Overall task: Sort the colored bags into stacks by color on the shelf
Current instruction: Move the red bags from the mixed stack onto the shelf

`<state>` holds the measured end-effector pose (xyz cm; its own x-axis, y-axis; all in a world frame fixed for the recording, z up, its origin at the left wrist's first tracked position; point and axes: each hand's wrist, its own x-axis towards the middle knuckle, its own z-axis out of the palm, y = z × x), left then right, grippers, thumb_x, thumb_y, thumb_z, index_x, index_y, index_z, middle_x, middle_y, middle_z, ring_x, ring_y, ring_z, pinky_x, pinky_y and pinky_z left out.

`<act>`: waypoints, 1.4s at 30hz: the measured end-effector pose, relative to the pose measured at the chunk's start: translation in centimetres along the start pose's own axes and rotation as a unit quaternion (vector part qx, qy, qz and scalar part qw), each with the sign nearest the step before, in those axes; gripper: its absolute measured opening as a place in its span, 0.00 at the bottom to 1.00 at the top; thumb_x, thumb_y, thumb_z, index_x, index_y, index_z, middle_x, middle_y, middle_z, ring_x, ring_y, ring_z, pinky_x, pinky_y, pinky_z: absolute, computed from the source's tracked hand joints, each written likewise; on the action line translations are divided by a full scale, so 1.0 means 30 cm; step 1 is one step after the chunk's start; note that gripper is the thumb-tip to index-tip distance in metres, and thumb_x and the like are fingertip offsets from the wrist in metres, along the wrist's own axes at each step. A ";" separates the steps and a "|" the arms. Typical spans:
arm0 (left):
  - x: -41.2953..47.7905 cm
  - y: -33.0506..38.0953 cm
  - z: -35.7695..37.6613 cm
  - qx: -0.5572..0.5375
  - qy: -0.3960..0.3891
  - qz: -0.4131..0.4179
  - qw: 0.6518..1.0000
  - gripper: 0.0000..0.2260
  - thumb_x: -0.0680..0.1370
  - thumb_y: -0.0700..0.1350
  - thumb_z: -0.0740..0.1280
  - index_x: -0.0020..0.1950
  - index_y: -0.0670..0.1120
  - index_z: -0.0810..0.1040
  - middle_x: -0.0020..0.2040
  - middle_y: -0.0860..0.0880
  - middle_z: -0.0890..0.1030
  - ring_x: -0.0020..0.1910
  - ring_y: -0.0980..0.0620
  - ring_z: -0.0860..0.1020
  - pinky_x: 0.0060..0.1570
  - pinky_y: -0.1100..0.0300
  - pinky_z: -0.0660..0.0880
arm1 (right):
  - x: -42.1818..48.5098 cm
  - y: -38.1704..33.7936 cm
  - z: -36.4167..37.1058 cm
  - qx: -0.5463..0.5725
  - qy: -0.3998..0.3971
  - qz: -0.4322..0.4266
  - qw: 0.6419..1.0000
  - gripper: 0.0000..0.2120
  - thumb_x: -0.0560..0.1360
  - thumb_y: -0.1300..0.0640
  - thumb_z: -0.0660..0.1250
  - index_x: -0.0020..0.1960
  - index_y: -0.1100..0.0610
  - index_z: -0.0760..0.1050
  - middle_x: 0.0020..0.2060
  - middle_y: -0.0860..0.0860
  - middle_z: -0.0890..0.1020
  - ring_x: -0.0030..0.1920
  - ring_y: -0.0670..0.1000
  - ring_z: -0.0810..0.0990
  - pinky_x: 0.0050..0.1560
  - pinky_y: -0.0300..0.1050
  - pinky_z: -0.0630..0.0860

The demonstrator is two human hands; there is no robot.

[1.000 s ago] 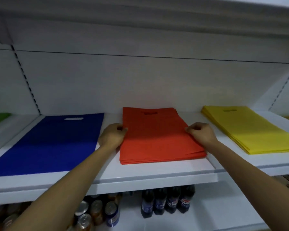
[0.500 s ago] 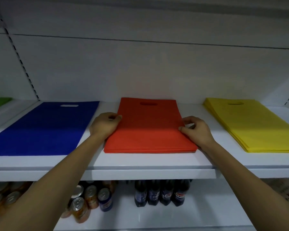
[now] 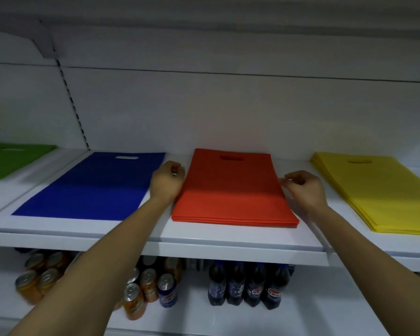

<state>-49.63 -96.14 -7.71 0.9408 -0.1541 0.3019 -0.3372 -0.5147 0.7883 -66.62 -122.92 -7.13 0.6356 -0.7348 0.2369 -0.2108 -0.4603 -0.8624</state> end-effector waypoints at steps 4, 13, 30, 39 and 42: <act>0.036 0.014 -0.125 0.031 -0.003 0.035 0.999 0.12 0.79 0.47 0.63 0.60 0.46 0.78 0.56 0.48 0.81 0.53 0.47 0.78 0.45 0.63 0.69 | 0.026 -0.109 0.022 -0.150 -0.011 -0.045 0.988 0.13 0.72 0.49 0.70 0.54 0.53 0.79 0.52 0.52 0.82 0.54 0.55 0.79 0.52 0.45 0.74; 0.032 -0.176 -0.765 0.300 0.041 0.120 0.946 0.16 0.79 0.50 0.61 0.66 0.48 0.73 0.49 0.48 0.84 0.49 0.44 0.80 0.46 0.52 0.77 | -0.190 -0.560 0.487 -0.212 -0.106 -0.177 0.955 0.21 0.70 0.51 0.71 0.61 0.53 0.74 0.57 0.56 0.80 0.59 0.58 0.77 0.57 0.49 0.74; -0.566 -0.881 -2.109 0.590 0.097 -0.128 0.792 0.14 0.81 0.53 0.57 0.61 0.49 0.72 0.52 0.49 0.79 0.48 0.47 0.78 0.32 0.57 0.69 | -1.348 -1.446 1.512 -0.115 -0.321 -0.459 0.820 0.18 0.73 0.49 0.66 0.62 0.52 0.74 0.55 0.51 0.81 0.58 0.56 0.77 0.54 0.47 0.70; -0.730 -1.108 -2.361 0.605 0.112 -0.195 0.764 0.15 0.81 0.53 0.56 0.64 0.49 0.72 0.53 0.50 0.80 0.51 0.48 0.78 0.34 0.57 0.72 | -1.636 -1.595 1.801 -0.106 -0.385 -0.517 0.757 0.14 0.74 0.49 0.65 0.56 0.53 0.74 0.51 0.52 0.81 0.54 0.57 0.78 0.52 0.50 0.72; -0.722 -1.185 -2.440 0.610 0.109 -0.218 0.754 0.14 0.81 0.54 0.55 0.60 0.49 0.74 0.51 0.50 0.80 0.47 0.48 0.79 0.35 0.57 0.75 | -1.703 -1.661 1.922 -0.092 -0.400 -0.537 0.737 0.14 0.74 0.50 0.64 0.58 0.53 0.74 0.51 0.51 0.81 0.54 0.55 0.78 0.50 0.49 0.70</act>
<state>-60.49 -12.78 -3.03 0.8803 0.3276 0.3431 0.4096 -0.8897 -0.2017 -45.77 -33.72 -2.05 0.7283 0.5975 0.3354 0.6825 -0.6763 -0.2771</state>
